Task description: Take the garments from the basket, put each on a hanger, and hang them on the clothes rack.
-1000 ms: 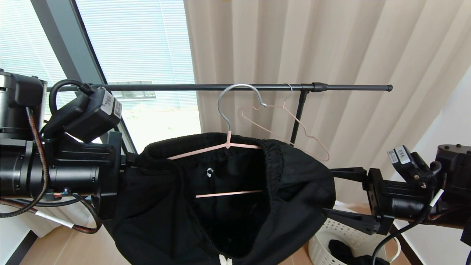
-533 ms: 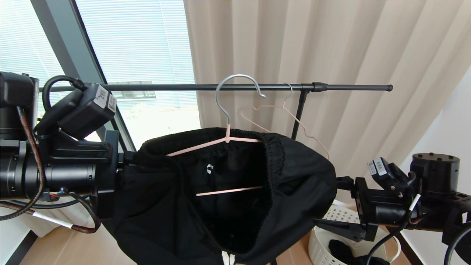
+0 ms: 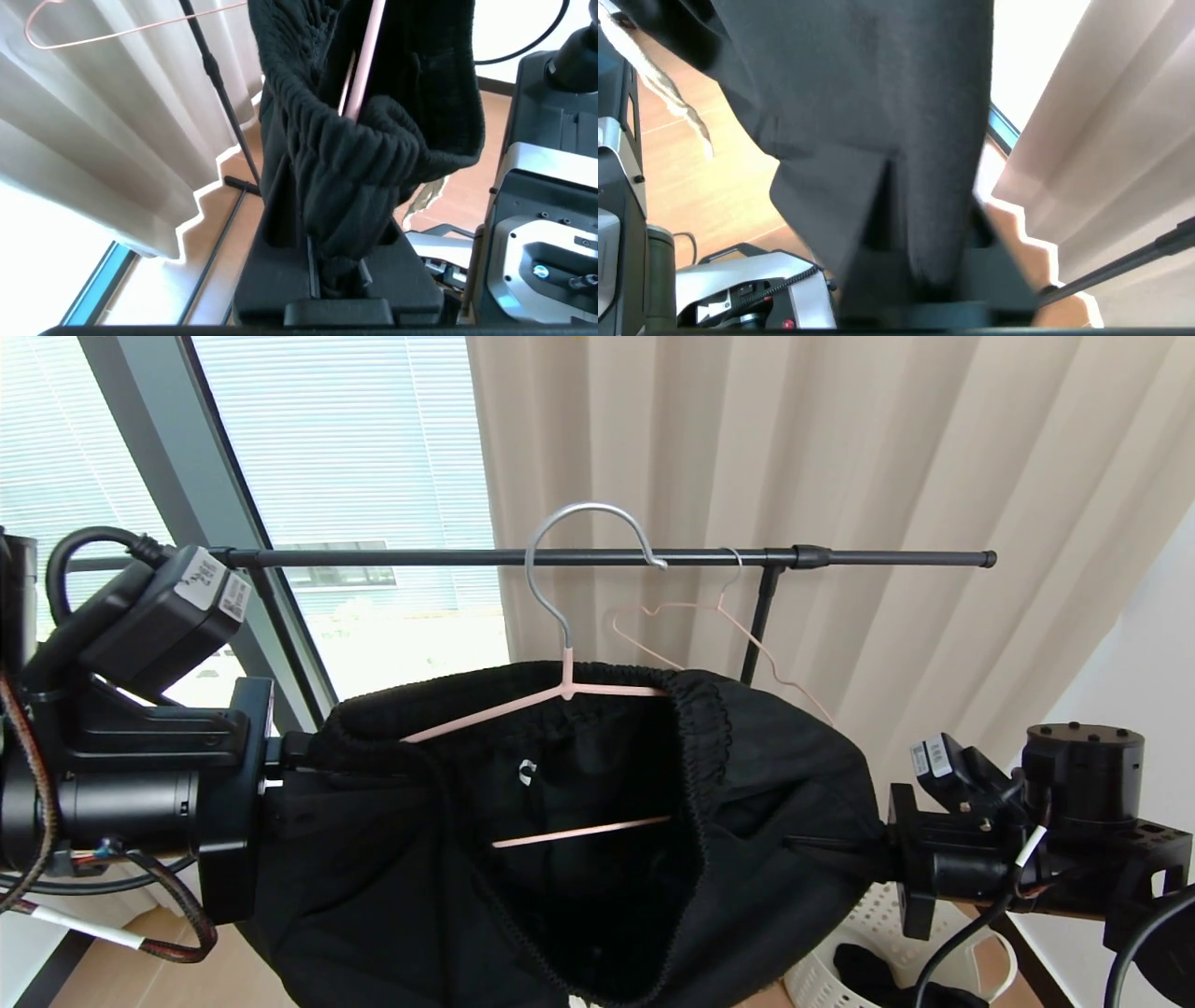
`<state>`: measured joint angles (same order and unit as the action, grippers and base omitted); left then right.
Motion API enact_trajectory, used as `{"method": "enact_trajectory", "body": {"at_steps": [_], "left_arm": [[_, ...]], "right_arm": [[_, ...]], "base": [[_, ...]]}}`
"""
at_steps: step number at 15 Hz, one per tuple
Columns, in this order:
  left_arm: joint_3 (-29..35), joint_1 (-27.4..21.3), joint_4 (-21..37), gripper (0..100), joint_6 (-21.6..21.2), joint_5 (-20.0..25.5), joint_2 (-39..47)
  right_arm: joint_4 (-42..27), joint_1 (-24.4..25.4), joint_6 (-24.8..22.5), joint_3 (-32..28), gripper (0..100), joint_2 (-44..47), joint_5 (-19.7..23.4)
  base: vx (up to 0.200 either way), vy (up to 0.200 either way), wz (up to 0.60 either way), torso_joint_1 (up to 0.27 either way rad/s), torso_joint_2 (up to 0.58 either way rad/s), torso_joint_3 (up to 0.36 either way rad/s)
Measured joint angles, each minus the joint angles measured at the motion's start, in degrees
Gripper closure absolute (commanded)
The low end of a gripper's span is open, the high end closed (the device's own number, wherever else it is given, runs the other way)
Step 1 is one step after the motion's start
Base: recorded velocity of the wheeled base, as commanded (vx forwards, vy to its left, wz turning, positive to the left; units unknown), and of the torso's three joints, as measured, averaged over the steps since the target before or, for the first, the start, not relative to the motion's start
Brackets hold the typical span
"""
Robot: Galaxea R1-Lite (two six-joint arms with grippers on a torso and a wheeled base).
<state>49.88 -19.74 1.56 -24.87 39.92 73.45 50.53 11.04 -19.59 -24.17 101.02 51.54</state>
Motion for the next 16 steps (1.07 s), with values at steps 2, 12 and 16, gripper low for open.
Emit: {"method": "enact_trajectory", "body": {"at_steps": [2,12,16], "left_arm": [[-0.3,0.23,-0.01,100,0.65,-0.05,-0.63],[-1.4,2.27,0.1,100,1.22,-0.1,-3.0],[-1.51,2.35,0.11,100,2.34,-0.11,-3.36]], "right_arm": [[0.0,-0.82,0.0,0.59,100,-1.02,0.05],[-0.3,-6.25,0.0,3.75,100,-6.45,0.65],[-0.39,-6.25,0.05,4.3,100,-7.4,0.16]], "base": [[0.0,0.0,0.0,0.0,0.0,0.0],[0.0,0.0,0.0,0.0,0.0,0.0],[0.0,0.0,0.0,0.0,0.0,0.0]]}}
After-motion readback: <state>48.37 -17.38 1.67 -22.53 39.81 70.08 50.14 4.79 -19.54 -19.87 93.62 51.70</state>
